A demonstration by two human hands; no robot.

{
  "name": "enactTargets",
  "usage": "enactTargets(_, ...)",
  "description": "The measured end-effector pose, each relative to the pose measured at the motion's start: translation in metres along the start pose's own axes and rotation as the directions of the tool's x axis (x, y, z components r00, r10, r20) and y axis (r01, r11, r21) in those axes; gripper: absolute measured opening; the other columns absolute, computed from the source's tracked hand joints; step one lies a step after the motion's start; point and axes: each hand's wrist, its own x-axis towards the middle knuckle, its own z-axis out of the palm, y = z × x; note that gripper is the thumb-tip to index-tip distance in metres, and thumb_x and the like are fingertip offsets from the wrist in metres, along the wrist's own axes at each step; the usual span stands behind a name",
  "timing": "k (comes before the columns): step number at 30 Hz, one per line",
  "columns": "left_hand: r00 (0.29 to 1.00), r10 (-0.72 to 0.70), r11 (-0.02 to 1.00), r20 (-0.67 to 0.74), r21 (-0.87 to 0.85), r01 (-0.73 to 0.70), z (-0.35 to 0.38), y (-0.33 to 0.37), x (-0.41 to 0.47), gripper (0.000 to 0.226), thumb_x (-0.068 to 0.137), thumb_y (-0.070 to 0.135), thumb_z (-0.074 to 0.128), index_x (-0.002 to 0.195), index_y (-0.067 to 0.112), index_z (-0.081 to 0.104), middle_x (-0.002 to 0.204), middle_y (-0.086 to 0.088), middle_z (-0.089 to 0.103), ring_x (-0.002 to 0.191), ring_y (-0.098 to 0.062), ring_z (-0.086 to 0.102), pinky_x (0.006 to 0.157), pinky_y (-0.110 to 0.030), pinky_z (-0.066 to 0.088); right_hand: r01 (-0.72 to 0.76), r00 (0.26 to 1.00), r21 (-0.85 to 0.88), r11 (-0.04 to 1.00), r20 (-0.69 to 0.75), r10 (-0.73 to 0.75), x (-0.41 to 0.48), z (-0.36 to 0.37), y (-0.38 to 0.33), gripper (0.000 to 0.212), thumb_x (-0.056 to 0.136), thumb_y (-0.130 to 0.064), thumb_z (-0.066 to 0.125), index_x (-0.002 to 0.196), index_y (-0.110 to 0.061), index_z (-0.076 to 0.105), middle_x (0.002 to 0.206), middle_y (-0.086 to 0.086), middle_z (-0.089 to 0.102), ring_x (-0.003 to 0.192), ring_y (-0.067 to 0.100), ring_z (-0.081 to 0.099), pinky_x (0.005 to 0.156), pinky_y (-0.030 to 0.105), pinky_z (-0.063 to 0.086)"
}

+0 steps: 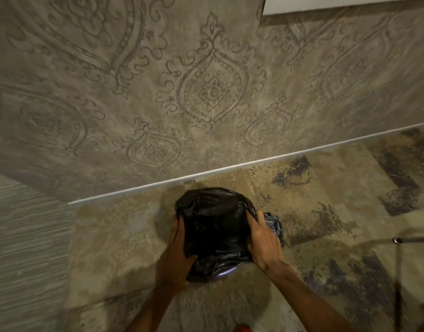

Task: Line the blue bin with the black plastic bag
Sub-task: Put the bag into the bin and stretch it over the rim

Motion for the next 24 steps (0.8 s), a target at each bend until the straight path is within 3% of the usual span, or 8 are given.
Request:
enactTargets(4,0.998,0.033,0.998,0.052,0.052,-0.036,-0.001,-0.01,0.014,0.113,0.079,0.03,0.073,0.153,0.038,-0.013,0.157,0.03,-0.015,0.14,-0.019,0.038,0.102,-0.039,0.046,-0.026,0.999,-0.055,0.998,0.023,0.027,0.005,0.015,0.006,0.077,0.089,-0.005,0.059,0.152,-0.031,0.023,0.156,0.012,0.032,0.092,0.028,0.069,0.072,0.042,0.057)
enactTargets(11,0.994,0.022,0.992,0.112,0.118,-0.035,0.008,-0.036,0.018,0.117,0.079,0.056,0.069,0.153,0.026,-0.016,0.161,0.015,-0.021,0.141,-0.02,0.039,0.098,-0.043,0.052,-0.108,0.98,-0.138,0.985,0.153,0.128,0.007,0.043,0.035,0.09,0.086,-0.005,0.061,0.156,-0.028,0.01,0.165,0.011,0.014,0.114,0.035,0.064,0.086,0.047,0.053)
enactTargets(18,0.981,-0.067,0.971,0.181,0.238,0.023,0.045,-0.083,0.023,0.118,0.083,0.046,0.069,0.148,0.025,-0.027,0.159,0.007,-0.032,0.128,-0.028,0.052,0.088,-0.047,0.055,-0.105,0.951,-0.064,0.992,0.286,0.119,0.014,0.103,0.063,0.107,0.081,-0.021,0.072,0.156,-0.034,-0.003,0.166,0.009,0.006,0.115,0.04,0.061,0.089,0.052,0.055)
enactTargets(21,0.988,-0.101,0.951,0.118,0.304,0.061,0.056,-0.109,0.025,0.112,0.088,0.042,0.064,0.147,0.028,-0.03,0.156,0.008,-0.038,0.121,-0.027,0.057,0.082,-0.046,0.057,-0.104,0.959,0.012,0.995,0.265,0.097,0.017,0.127,0.075,0.105,0.079,-0.018,0.071,0.156,-0.034,0.001,0.162,0.007,0.018,0.113,0.039,0.062,0.088,0.051,0.055)
enactTargets(24,0.997,-0.071,0.93,0.035,0.364,0.054,0.068,-0.126,0.018,0.108,0.091,0.032,0.063,0.15,0.025,-0.027,0.155,0.012,-0.038,0.118,-0.023,0.059,0.071,-0.039,0.06,-0.125,0.983,0.169,0.978,0.155,0.098,0.014,0.143,0.082,0.095,0.078,-0.016,0.07,0.153,-0.034,0.014,0.152,0.005,0.036,0.11,0.035,0.063,0.082,0.044,0.056)
